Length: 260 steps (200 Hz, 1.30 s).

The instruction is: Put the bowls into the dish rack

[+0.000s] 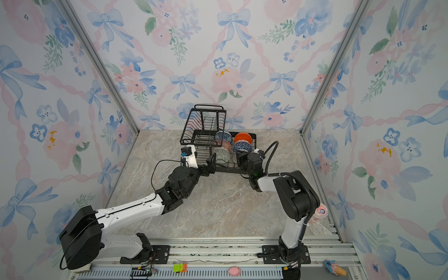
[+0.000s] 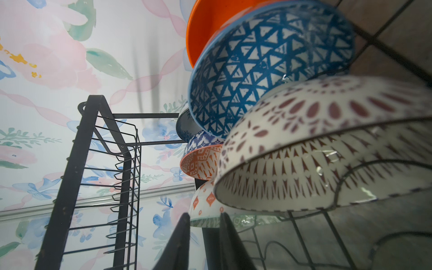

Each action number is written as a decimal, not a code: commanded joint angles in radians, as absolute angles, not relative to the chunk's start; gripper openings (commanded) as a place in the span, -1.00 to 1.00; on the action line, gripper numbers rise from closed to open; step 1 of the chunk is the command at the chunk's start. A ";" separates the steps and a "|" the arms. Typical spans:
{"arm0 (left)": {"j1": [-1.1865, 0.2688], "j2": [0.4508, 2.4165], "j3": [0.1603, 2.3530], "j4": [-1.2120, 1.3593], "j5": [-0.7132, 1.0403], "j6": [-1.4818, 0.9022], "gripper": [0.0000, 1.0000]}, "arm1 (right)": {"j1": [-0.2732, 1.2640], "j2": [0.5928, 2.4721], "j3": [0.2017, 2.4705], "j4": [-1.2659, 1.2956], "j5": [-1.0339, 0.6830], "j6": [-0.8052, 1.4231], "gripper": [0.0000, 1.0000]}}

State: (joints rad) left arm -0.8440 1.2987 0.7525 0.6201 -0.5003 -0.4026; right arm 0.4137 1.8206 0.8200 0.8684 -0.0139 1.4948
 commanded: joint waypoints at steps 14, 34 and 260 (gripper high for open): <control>-0.850 1.259 0.708 0.593 -0.519 -0.424 0.96 | 0.427 1.761 0.796 0.832 0.002 1.470 -0.46; -0.851 1.244 0.706 0.584 -0.517 -0.432 0.96 | 0.426 1.743 0.789 0.821 0.002 1.467 -0.45; -0.281 0.897 0.614 0.145 -0.456 -0.475 0.96 | 0.099 1.113 0.778 -0.029 0.048 0.894 0.94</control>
